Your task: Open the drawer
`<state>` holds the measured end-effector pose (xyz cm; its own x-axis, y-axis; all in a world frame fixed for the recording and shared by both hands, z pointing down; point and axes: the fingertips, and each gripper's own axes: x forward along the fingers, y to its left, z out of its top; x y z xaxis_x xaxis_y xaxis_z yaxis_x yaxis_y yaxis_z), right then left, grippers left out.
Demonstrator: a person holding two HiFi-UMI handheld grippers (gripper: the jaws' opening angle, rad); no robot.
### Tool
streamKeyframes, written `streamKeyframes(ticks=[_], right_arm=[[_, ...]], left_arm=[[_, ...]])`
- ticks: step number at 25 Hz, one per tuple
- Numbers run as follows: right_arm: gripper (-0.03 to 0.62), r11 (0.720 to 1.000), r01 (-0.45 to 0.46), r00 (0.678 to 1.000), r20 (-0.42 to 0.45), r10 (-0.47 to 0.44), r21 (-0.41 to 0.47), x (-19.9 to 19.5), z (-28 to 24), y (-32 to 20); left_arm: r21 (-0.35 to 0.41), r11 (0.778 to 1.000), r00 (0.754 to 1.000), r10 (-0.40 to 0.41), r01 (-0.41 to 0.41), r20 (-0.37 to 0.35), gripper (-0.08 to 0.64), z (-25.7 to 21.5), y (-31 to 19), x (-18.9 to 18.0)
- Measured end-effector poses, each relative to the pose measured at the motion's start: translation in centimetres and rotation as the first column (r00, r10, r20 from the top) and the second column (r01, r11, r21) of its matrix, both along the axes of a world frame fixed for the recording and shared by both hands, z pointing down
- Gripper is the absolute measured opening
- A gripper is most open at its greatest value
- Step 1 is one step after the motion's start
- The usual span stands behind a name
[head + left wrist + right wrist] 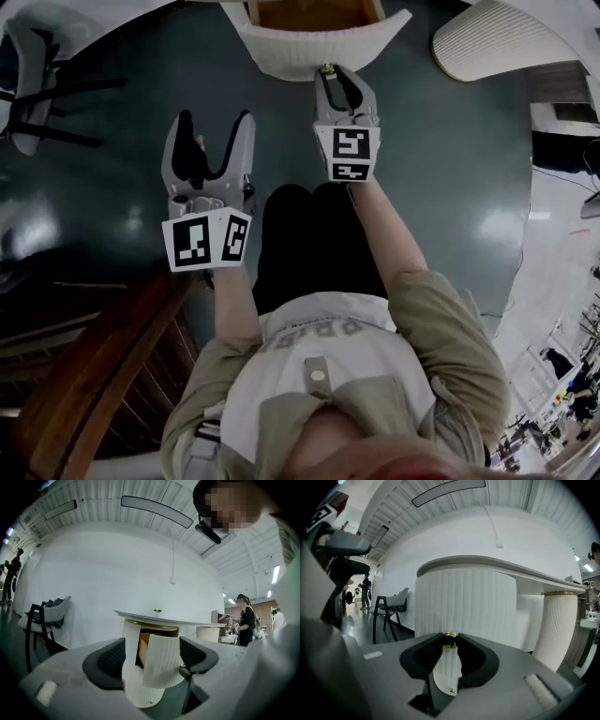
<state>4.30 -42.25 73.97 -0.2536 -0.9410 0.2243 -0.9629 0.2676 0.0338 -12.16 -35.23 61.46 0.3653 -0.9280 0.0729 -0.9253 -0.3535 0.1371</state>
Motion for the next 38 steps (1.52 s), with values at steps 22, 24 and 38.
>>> streamKeyframes(ticks=[22, 24, 38], right_arm=[[0.104, 0.991, -0.008, 1.0, -0.021, 0.005, -0.13, 0.3, 1.0, 4.6], [0.104, 0.991, -0.007, 1.0, -0.026, 0.003, -0.136, 0.4, 1.1, 5.0], [0.104, 0.966, 0.005, 0.999, -0.04, -0.015, -0.257, 0.6, 1.6, 10.2]], left_arm=[[-0.011, 0.998, 0.997, -0.059, 0.059, -0.052, 0.367, -7.8, 2.5, -1.0], [-0.005, 0.998, 0.997, -0.065, 0.064, -0.049, 0.367, -8.1, 2.7, -0.9], [-0.047, 0.997, 0.997, -0.068, 0.066, -0.032, 0.367, -11.6, 5.8, -0.8]])
